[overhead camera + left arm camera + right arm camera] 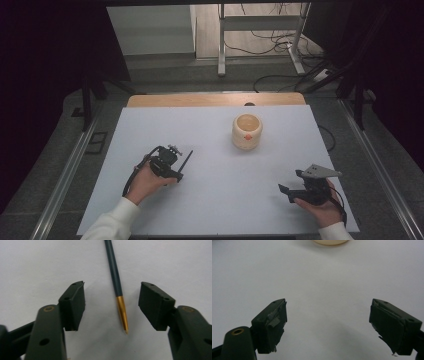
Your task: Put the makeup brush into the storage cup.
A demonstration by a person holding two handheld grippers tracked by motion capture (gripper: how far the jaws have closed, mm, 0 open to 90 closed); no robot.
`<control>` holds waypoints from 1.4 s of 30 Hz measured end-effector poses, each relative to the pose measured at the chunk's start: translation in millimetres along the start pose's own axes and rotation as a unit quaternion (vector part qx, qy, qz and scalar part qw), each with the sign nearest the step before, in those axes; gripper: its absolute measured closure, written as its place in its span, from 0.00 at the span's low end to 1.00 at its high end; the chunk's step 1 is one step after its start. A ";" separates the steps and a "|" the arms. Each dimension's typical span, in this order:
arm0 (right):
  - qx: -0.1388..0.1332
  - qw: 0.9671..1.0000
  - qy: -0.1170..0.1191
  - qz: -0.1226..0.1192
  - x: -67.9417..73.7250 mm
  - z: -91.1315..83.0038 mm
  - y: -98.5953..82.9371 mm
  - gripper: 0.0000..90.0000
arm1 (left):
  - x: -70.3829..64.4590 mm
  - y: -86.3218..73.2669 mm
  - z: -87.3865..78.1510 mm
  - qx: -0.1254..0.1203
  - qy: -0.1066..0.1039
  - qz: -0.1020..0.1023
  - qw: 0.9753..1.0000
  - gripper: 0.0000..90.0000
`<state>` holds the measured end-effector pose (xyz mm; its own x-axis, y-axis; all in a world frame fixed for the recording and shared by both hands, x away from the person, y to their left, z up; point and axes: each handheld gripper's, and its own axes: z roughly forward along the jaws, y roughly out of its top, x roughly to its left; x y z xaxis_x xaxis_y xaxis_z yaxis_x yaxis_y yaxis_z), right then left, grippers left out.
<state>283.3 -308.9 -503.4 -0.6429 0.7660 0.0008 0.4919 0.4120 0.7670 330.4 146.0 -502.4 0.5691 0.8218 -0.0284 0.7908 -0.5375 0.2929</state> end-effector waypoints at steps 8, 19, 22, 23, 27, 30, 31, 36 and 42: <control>0.001 1.000 -0.001 0.000 -0.1 0.2 -0.1 0.18 | 0.5 3.2 7.1 0.021 -0.010 -0.004 1.000 0.56; 0.001 1.000 -0.002 0.001 -0.1 0.3 -0.1 0.18 | -0.3 8.2 6.6 0.037 -0.022 -0.016 0.999 0.72; 0.001 1.000 -0.002 0.000 -0.1 0.3 -0.1 0.18 | 0.3 9.2 6.5 0.040 -0.023 -0.023 0.999 0.80; 0.002 1.000 -0.002 0.000 -0.1 0.3 -0.1 0.18 | -0.2 9.8 6.5 0.043 -0.025 -0.031 0.998 0.84; 0.002 1.000 -0.003 0.001 -0.1 0.5 -0.1 0.18 | -3.6 12.2 6.6 0.052 -0.021 -0.038 0.998 0.93; 0.003 1.000 -0.004 0.001 -0.2 0.5 -0.2 0.18 | -5.7 13.5 6.8 0.055 -0.016 -0.035 0.998 0.93; 0.002 1.000 -0.004 0.001 -0.3 0.5 -0.2 0.18 | -5.6 13.5 6.8 0.055 -0.016 -0.034 0.998 0.93; 0.002 1.000 -0.004 0.002 -0.6 0.4 -0.2 0.18 | -4.1 12.3 6.6 0.051 -0.020 -0.028 0.998 0.93; 0.001 1.000 -0.005 0.002 -0.6 0.0 -0.1 0.18 | -5.5 13.3 5.9 0.050 -0.016 -0.019 0.998 0.94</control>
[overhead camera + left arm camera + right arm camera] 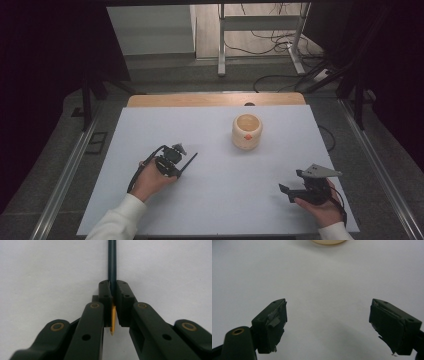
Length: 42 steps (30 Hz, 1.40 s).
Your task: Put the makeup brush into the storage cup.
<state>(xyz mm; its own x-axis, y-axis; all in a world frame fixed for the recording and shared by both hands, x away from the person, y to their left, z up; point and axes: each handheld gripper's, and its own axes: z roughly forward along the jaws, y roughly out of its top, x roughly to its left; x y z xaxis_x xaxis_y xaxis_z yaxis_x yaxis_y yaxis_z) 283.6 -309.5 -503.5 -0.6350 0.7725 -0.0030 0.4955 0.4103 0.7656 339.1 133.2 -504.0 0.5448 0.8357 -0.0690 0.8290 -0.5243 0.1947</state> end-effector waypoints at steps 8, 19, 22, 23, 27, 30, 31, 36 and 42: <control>-0.002 1.000 -0.002 0.003 -1.2 -1.1 0.0 0.18 | -1.8 2.4 -11.0 -0.017 -0.002 0.008 1.000 0.93; -0.003 1.000 -0.002 0.002 -0.8 -0.9 0.0 0.18 | 0.2 -0.9 -21.0 -0.033 -0.013 0.013 0.999 0.94; -0.002 1.000 -0.003 0.002 -0.7 -0.9 0.1 0.18 | 1.1 -2.8 -20.7 -0.030 -0.016 0.016 0.999 0.94; -0.002 1.000 -0.003 0.002 -0.7 -0.9 0.1 0.18 | 1.1 -2.8 -20.7 -0.030 -0.016 0.016 0.999 0.94; -0.002 1.000 -0.004 0.003 -0.6 -1.0 0.1 0.18 | 2.1 -7.1 -22.0 -0.034 -0.022 0.020 0.999 0.94; -0.001 1.000 -0.004 0.002 -0.4 -0.9 0.1 0.18 | 2.0 -9.8 -22.8 -0.039 -0.027 0.019 0.999 0.94; -0.001 1.000 -0.004 0.002 -0.4 -0.9 0.1 0.18 | 1.7 -11.4 -23.3 -0.042 -0.029 0.019 0.999 0.94; -0.002 1.000 -0.005 0.002 0.4 -0.8 0.4 0.18 | 0.5 -19.3 -25.1 -0.052 -0.033 0.020 0.998 0.94; 0.000 1.000 -0.005 0.002 0.0 -0.8 0.4 0.18 | -0.8 -23.3 -23.8 -0.056 -0.040 0.021 0.997 0.94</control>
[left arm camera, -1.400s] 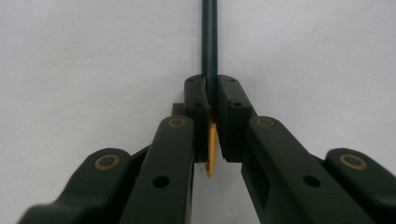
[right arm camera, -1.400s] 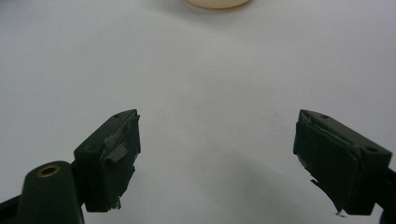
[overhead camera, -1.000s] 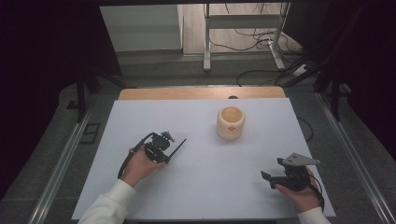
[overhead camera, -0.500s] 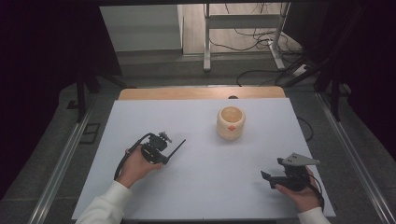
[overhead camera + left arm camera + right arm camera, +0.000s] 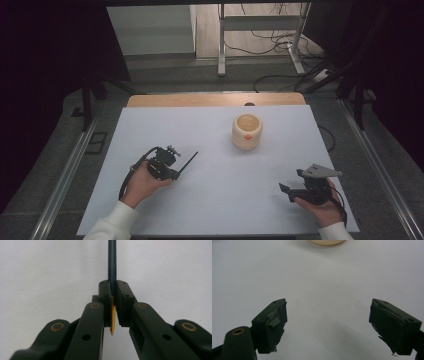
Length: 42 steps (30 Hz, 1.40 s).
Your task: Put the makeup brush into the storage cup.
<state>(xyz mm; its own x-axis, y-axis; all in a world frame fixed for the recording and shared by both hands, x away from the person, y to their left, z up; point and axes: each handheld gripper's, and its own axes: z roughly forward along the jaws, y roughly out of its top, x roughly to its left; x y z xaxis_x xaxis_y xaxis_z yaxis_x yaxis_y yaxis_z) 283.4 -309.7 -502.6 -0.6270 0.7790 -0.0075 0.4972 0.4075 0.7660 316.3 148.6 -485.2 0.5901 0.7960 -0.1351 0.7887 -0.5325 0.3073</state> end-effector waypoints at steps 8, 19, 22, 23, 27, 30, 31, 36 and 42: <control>-0.002 1.000 0.000 -0.002 1.2 0.0 0.3 0.18 | -9.4 0.8 -0.1 -0.007 -0.007 0.012 1.000 0.94; 0.000 1.000 0.000 -0.002 1.4 0.7 0.3 0.18 | -21.3 3.7 1.4 -0.012 -0.016 0.031 0.999 0.94; 0.000 1.000 0.000 -0.002 1.9 0.5 0.4 0.18 | -24.1 5.4 1.3 -0.010 -0.018 0.037 0.999 0.94; 0.000 1.000 0.000 -0.002 1.8 0.3 0.5 0.18 | -25.0 6.1 0.9 -0.010 -0.018 0.039 0.999 0.94; 0.000 1.000 0.000 -0.002 1.6 0.3 0.5 0.18 | -28.4 8.9 -0.3 -0.010 -0.019 0.045 0.999 0.94; 0.000 1.000 0.001 -0.002 1.7 0.3 0.4 0.18 | -31.4 10.8 -0.1 -0.011 -0.023 0.051 0.998 0.94; 0.000 1.000 0.001 -0.002 1.7 0.3 0.4 0.18 | -32.1 11.2 0.0 -0.009 -0.023 0.053 0.998 0.94; 0.000 1.000 0.000 -0.002 1.8 0.3 0.4 0.18 | -36.5 12.8 1.8 -0.008 -0.028 0.061 0.998 0.94; -0.001 1.000 0.000 -0.003 2.2 0.6 0.5 0.18 | -40.1 14.4 2.6 -0.012 -0.033 0.065 0.997 0.94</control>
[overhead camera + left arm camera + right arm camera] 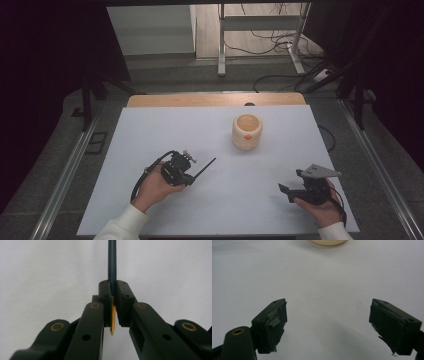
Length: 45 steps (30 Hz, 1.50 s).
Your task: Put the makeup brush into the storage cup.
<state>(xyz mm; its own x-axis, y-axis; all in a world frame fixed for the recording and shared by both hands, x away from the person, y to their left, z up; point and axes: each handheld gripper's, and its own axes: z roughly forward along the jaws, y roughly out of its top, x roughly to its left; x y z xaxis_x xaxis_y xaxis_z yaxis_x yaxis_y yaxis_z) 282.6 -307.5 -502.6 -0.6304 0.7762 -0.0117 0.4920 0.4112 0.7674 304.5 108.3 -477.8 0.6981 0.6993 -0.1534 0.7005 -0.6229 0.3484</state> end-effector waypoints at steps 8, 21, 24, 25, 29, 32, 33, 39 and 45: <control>0.000 1.000 -0.006 -0.009 2.9 -0.2 1.3 0.18 | -7.3 2.5 5.0 0.007 -0.005 0.011 1.000 0.94; -0.004 0.999 -0.016 -0.029 9.0 -1.3 3.9 0.18 | -17.9 11.0 9.1 0.010 -0.011 0.023 1.000 0.94; -0.004 0.999 -0.019 -0.036 10.4 -1.4 4.4 0.18 | -19.4 13.2 10.2 0.012 -0.012 0.026 1.000 0.94; -0.004 0.999 -0.019 -0.037 10.8 -1.6 4.6 0.18 | -19.5 13.8 10.6 0.012 -0.013 0.027 0.999 0.94; -0.007 0.999 -0.021 -0.041 12.0 -2.4 5.1 0.18 | -19.9 15.9 11.8 0.013 -0.015 0.027 0.999 0.94; -0.009 0.999 -0.022 -0.044 13.9 -1.8 6.3 0.18 | -20.2 17.2 12.9 0.014 -0.017 0.025 0.999 0.94; -0.009 0.999 -0.022 -0.044 13.9 -1.8 6.3 0.18 | -20.2 17.5 13.1 0.014 -0.017 0.026 0.999 0.94; -0.007 0.998 -0.021 -0.055 17.5 -0.8 7.5 0.18 | -21.9 19.6 15.7 0.016 -0.019 0.029 0.999 0.94; -0.009 0.997 -0.019 -0.069 22.0 0.6 9.7 0.18 | -24.8 23.2 17.5 0.019 -0.022 0.038 0.999 0.94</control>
<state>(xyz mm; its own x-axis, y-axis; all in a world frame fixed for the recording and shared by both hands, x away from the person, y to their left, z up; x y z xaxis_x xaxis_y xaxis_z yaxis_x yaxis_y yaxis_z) 273.9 -286.2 -495.9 -0.6683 0.7303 -0.1418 0.3916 0.5074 0.7676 306.0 70.3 -482.1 0.7540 0.6350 -0.1681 0.6505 -0.6866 0.3246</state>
